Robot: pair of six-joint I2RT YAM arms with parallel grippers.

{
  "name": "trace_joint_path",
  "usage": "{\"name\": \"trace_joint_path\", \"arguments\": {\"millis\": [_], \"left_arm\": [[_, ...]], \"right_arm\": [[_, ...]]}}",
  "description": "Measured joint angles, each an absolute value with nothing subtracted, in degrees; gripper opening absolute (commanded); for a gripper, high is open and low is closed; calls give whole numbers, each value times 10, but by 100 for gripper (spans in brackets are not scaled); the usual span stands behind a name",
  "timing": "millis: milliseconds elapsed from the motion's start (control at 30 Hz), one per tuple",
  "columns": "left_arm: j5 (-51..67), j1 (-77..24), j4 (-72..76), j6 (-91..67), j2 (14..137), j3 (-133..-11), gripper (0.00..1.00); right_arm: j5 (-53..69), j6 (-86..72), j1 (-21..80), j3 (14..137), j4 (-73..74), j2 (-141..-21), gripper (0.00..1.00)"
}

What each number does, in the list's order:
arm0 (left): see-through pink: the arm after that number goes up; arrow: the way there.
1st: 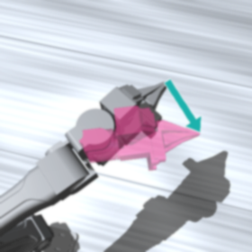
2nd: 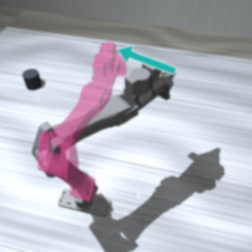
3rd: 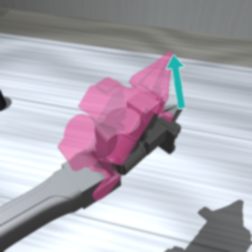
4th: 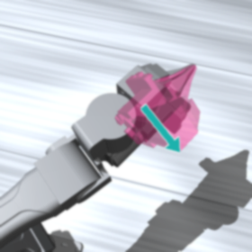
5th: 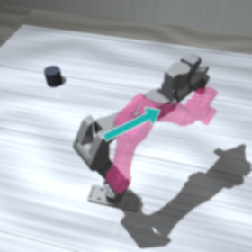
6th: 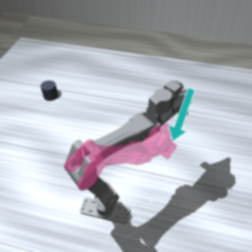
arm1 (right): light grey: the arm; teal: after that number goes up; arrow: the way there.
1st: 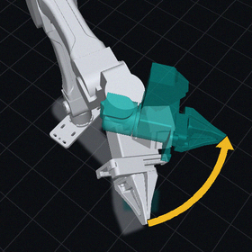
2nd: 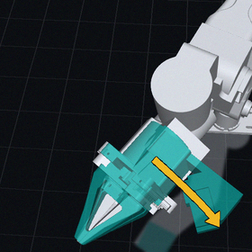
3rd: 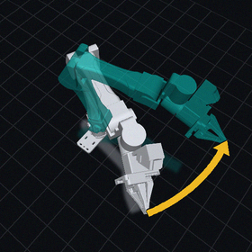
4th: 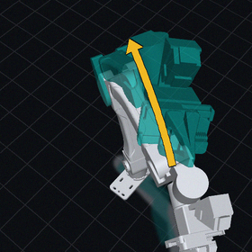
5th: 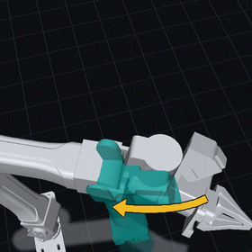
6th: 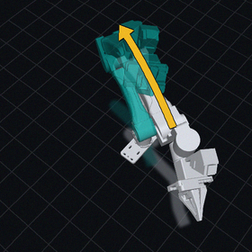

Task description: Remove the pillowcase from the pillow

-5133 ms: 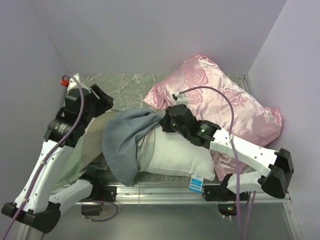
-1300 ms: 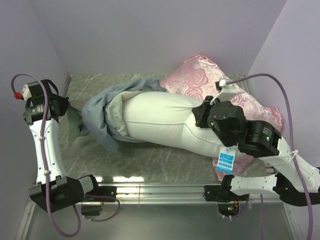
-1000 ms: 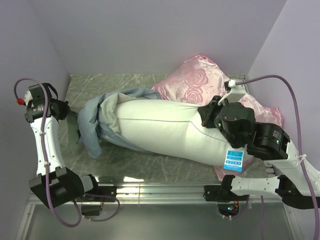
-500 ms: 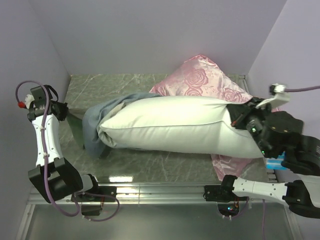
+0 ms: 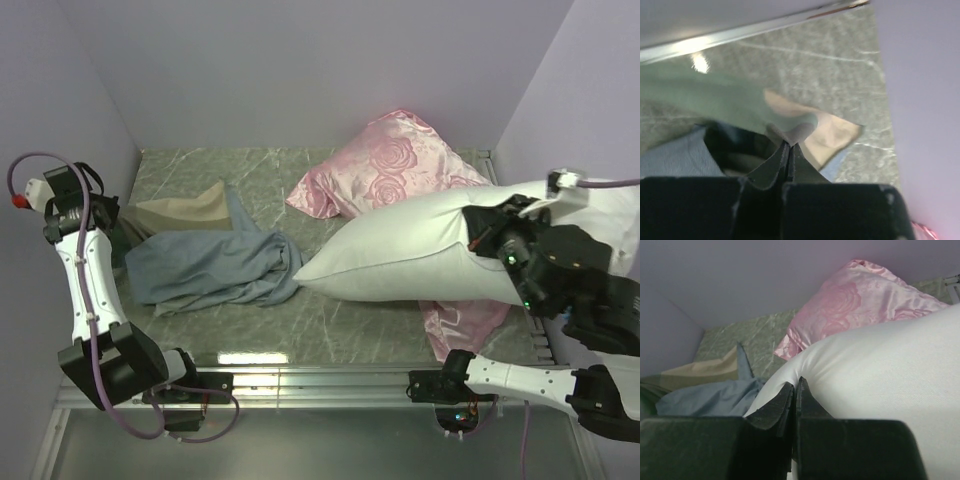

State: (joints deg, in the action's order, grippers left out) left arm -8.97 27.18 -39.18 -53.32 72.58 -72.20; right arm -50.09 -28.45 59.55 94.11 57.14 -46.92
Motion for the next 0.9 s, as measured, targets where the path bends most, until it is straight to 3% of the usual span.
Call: {"name": "trace_joint_path", "arguments": {"millis": [400, 533, 767, 900], "left_arm": [[-51, 272, -394, -495, 686, -844, 0], [-14, 272, -369, -488, 678, -776, 0], [53, 266, -333, -487, 677, -583, 1], [50, 220, -320, -490, 649, -522, 1]], "right_arm": [[-403, -313, 630, 875, 473, -578, 0], [-373, -333, 648, 814, 416, -606, 0], [-317, -426, 701, 536, 261, -636, 0], [-298, -472, 731, 493, 213, -726, 0]]}}
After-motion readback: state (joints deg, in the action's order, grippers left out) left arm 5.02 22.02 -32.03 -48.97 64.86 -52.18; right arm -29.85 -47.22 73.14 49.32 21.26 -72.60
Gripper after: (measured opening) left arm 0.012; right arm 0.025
